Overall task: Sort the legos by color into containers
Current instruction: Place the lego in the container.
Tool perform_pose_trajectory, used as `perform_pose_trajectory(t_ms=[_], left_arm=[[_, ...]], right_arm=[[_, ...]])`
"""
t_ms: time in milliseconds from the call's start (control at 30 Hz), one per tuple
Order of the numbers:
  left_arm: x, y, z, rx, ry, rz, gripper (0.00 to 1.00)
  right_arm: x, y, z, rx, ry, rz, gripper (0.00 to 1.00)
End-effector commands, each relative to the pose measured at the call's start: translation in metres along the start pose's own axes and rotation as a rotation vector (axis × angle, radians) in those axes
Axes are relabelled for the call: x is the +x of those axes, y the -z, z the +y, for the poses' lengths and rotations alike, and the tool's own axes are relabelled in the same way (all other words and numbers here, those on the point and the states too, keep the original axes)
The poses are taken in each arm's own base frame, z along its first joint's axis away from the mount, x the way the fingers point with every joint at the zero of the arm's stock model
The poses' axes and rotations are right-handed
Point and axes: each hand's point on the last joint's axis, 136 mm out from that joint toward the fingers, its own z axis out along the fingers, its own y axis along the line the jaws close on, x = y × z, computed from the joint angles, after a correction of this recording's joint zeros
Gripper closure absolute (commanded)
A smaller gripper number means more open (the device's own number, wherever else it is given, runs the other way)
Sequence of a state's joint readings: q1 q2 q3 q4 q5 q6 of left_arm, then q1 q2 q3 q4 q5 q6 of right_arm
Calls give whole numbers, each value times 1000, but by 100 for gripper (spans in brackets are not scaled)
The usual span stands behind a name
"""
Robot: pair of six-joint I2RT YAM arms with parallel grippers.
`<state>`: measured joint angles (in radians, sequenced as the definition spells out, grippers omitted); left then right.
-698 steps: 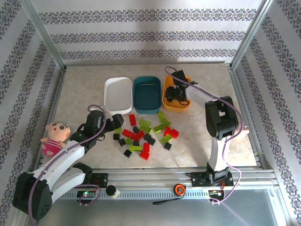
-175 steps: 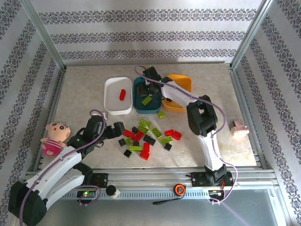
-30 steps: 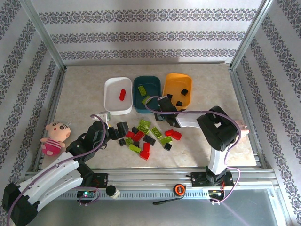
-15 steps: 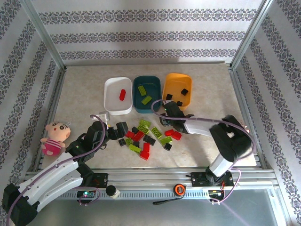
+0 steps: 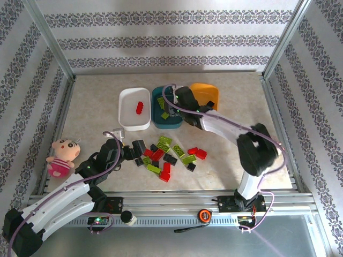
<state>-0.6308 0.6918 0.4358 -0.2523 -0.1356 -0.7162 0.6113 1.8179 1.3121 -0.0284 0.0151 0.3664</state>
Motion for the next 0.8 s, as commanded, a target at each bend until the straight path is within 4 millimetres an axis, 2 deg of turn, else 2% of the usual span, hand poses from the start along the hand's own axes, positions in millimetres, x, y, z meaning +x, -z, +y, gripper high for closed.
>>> perform_pose_trajectory(t_ms=[0, 100, 200, 300, 367, 500, 600, 767], left_arm=[[3, 5, 8, -42, -5, 25, 0], [5, 5, 13, -72, -22, 47, 0], [9, 1, 11, -73, -42, 82, 0], [13, -5, 8, -72, -61, 123, 0], [16, -10, 2, -56, -75, 151, 0], [26, -16, -5, -32, -101, 224, 7], [44, -18, 0, -56, -120, 317, 10], [75, -14, 8, -77, -171, 415, 16]], right_arm=[[19, -28, -28, 148, 7, 113, 75], [23, -51, -41, 179, -32, 157, 73], [21, -64, -45, 176, -49, 169, 67], [13, -69, -41, 157, -46, 167, 46], [5, -63, -37, 148, -43, 150, 38], [-2, -40, -23, 112, -20, 114, 33], [4, -19, -16, 92, -6, 97, 32], [30, 11, -16, 65, -35, 89, 31]])
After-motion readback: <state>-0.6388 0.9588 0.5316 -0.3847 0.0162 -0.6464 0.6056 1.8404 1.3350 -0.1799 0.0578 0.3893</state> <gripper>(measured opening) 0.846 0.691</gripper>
